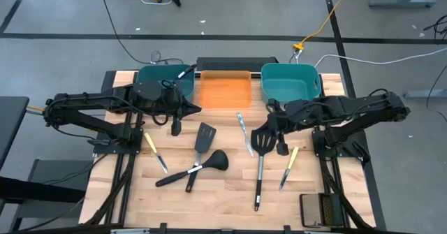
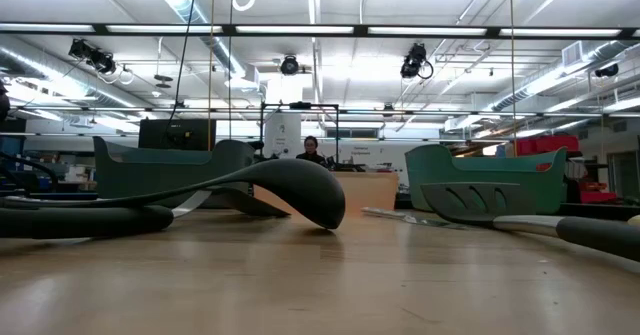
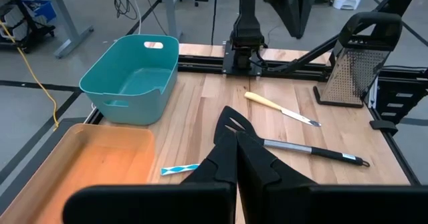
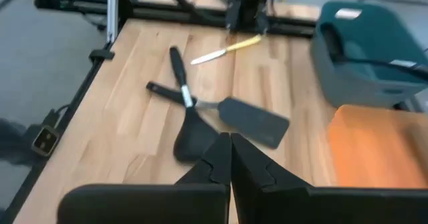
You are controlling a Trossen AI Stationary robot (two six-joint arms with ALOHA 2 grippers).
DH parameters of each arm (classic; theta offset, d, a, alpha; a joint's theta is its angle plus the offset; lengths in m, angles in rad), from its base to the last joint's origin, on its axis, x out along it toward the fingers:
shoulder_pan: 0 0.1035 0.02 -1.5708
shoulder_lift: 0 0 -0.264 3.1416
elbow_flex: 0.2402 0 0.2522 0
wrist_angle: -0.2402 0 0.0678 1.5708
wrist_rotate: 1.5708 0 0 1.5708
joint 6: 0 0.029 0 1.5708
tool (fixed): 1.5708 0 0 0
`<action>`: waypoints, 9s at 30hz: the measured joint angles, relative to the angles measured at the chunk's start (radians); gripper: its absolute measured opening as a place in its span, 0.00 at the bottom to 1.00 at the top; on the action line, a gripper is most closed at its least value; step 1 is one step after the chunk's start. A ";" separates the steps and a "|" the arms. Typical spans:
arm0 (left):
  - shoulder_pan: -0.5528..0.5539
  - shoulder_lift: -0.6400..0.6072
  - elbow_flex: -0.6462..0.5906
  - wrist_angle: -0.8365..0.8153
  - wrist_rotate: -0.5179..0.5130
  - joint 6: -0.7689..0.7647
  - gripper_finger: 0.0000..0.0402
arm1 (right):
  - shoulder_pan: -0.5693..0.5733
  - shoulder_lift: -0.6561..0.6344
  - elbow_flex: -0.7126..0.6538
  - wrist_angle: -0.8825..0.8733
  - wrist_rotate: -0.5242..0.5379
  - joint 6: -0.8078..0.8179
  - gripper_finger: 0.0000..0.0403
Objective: Pick & Place Kitchen Items
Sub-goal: Put the black spatula into the green bin
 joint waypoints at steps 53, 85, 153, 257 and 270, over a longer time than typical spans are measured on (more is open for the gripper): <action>-0.002 0.000 0.000 -0.003 0.115 0.053 0.00 | 0.254 0.431 -0.001 -0.162 -0.140 -0.367 0.40; -0.002 0.000 0.000 -0.003 0.105 0.059 0.01 | 0.246 0.431 -0.089 -0.195 -0.143 -0.586 0.56; -0.003 0.001 0.000 -0.026 0.083 0.026 0.01 | 0.314 0.677 -0.061 -0.058 -0.125 -0.617 0.56; -0.002 0.001 0.000 -0.026 0.083 0.002 0.01 | 0.287 0.677 0.116 -0.149 -0.166 -0.587 0.22; -0.002 0.001 0.000 -0.026 0.087 -0.004 0.01 | 0.285 0.645 0.130 -0.196 -0.166 -0.521 0.21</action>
